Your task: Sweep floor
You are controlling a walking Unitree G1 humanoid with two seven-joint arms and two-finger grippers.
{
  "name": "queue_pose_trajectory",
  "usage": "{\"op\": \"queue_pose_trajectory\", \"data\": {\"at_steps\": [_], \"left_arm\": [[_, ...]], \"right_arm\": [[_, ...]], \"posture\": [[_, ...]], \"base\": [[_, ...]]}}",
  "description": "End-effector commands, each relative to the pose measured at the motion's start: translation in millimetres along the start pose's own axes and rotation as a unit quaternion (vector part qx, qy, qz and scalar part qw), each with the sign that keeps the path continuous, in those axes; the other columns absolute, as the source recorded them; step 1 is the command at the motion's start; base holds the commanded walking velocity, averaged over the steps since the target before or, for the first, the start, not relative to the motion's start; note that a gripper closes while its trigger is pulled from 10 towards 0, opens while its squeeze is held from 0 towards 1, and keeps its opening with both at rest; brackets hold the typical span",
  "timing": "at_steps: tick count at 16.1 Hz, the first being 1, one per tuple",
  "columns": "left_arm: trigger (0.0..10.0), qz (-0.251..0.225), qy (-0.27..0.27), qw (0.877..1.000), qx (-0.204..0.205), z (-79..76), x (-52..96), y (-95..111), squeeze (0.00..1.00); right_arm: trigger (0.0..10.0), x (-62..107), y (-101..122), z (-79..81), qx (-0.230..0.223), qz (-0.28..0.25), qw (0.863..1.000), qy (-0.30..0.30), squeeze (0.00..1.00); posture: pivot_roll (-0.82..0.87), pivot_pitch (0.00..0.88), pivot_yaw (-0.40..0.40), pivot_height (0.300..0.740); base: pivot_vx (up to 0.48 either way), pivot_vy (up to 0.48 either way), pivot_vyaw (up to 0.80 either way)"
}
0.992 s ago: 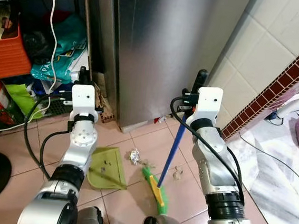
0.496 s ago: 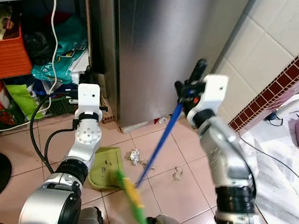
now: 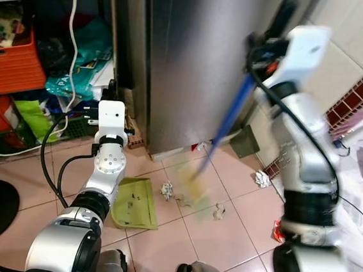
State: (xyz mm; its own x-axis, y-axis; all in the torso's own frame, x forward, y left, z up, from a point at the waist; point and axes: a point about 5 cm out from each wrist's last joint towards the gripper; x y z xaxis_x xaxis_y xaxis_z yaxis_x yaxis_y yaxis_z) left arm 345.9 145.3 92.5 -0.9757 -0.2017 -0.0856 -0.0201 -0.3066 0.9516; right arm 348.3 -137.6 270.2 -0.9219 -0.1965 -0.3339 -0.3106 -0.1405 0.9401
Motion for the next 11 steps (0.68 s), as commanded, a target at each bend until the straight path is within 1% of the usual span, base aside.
{"op": "queue_pose_trajectory", "data": {"at_steps": [1,2,3,4,5,6,8,9,10,11], "left_arm": [[10.0,0.005,-0.014,1.000,0.000,-5.1,1.0,-1.3,0.00],[10.0,0.008,-0.015,1.000,-0.001,-4.4,0.6,-2.4,0.00],[10.0,0.008,-0.016,1.000,-0.001,-4.7,0.5,-2.4,0.00],[10.0,0.010,-0.020,1.000,0.000,-5.3,0.3,-2.7,0.00],[10.0,0.012,-0.021,1.000,0.000,-4.9,-0.1,-3.0,0.00],[10.0,0.014,-0.020,1.000,0.000,-4.5,0.0,-3.5,0.00],[10.0,0.016,-0.020,1.000,0.000,-3.7,0.5,-4.9,0.00],[10.0,0.016,-0.020,1.000,0.001,-4.0,1.4,-5.8,0.00],[10.0,0.018,-0.021,1.000,0.001,-4.3,1.8,-6.6,0.00],[10.0,0.021,-0.024,1.000,0.002,-4.8,2.2,-7.9,0.00]], "right_arm": [[10.0,-4.9,9.3,-4.9,0.008,-0.032,0.999,-0.017,0.00],[10.0,-5.4,-5.5,-9.4,0.016,-0.020,0.999,-0.034,0.00],[10.0,-4.5,-12.1,-9.8,0.012,-0.013,0.999,-0.040,0.00],[10.0,-0.1,-36.7,-6.2,-0.001,0.013,0.999,-0.050,0.00],[10.0,4.4,-56.0,0.2,-0.022,0.039,0.997,-0.058,0.00],[10.0,7.0,-64.5,4.2,-0.028,0.050,0.997,-0.059,0.00],[10.0,17.3,-89.5,17.6,-0.053,0.086,0.993,-0.061,0.00],[10.0,22.9,-98.4,23.0,-0.068,0.099,0.991,-0.060,0.00],[10.0,25.7,-102.7,25.6,-0.076,0.106,0.990,-0.059,0.00],[10.0,30.7,-110.2,32.7,-0.097,0.115,0.987,-0.057,0.00]], "posture": [[-0.17,0.145,-0.043,0.740],[-0.15,0.148,-0.037,0.740],[-0.15,0.148,-0.037,0.740],[-0.13,0.149,-0.034,0.740],[-0.13,0.150,-0.030,0.740],[-0.12,0.150,-0.030,0.740],[-0.11,0.146,-0.031,0.740],[-0.12,0.138,-0.033,0.740],[-0.12,0.135,-0.033,0.740],[-0.12,0.124,-0.034,0.740]], "base": [[0.000,0.000,0.00],[0.000,0.000,0.00],[0.000,0.000,0.00],[0.000,0.000,0.00],[0.000,0.000,0.00],[0.000,0.000,0.00],[0.000,0.000,0.00],[0.000,0.000,0.00],[0.000,0.000,0.00],[0.000,0.000,0.00]]}}
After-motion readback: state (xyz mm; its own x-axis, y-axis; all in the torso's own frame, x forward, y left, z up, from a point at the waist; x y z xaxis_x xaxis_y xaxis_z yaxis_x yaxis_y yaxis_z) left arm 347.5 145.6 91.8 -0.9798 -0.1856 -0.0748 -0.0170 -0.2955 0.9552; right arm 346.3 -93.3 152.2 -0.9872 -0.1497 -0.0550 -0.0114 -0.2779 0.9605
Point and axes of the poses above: a point about 5 cm out from each wrist's last joint towards the gripper, its own x axis pointing back from the gripper into the wrist, its own y axis along the axis of the wrist's last joint, z = x × y, and after that the axes turned 10 degrees about -x, right-handed
